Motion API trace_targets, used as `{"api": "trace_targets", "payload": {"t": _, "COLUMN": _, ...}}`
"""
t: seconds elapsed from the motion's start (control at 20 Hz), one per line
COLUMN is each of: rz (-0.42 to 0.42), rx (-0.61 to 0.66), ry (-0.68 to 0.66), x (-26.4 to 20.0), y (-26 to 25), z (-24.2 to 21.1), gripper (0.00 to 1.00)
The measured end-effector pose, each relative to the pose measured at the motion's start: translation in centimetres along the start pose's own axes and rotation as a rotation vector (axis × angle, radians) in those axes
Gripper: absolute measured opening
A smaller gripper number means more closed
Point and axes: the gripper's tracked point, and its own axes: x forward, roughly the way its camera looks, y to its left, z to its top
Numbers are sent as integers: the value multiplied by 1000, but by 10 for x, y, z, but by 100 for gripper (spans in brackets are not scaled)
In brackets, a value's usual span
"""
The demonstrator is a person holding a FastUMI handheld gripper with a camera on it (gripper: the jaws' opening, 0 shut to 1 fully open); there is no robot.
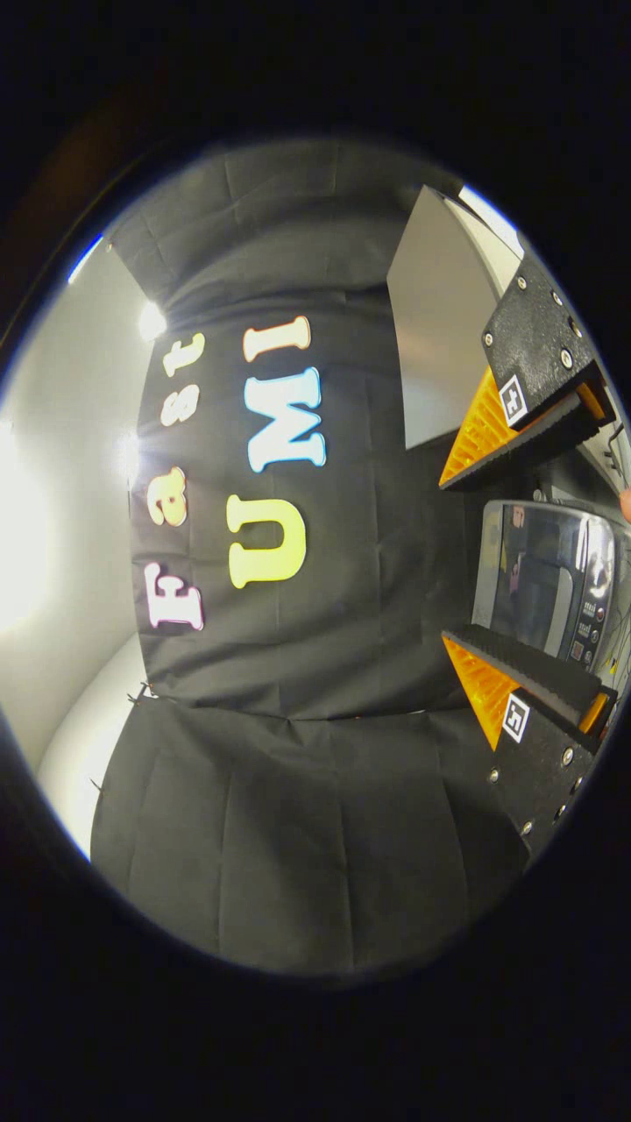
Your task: Put the clothes into the washing machine and then close the washing machine lid.
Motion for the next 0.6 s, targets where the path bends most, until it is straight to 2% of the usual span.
{"api": "trace_targets", "payload": {"t": 0.6, "rz": -81, "rx": -24, "ry": -68, "x": -118, "y": -93, "z": 38, "gripper": 95}}
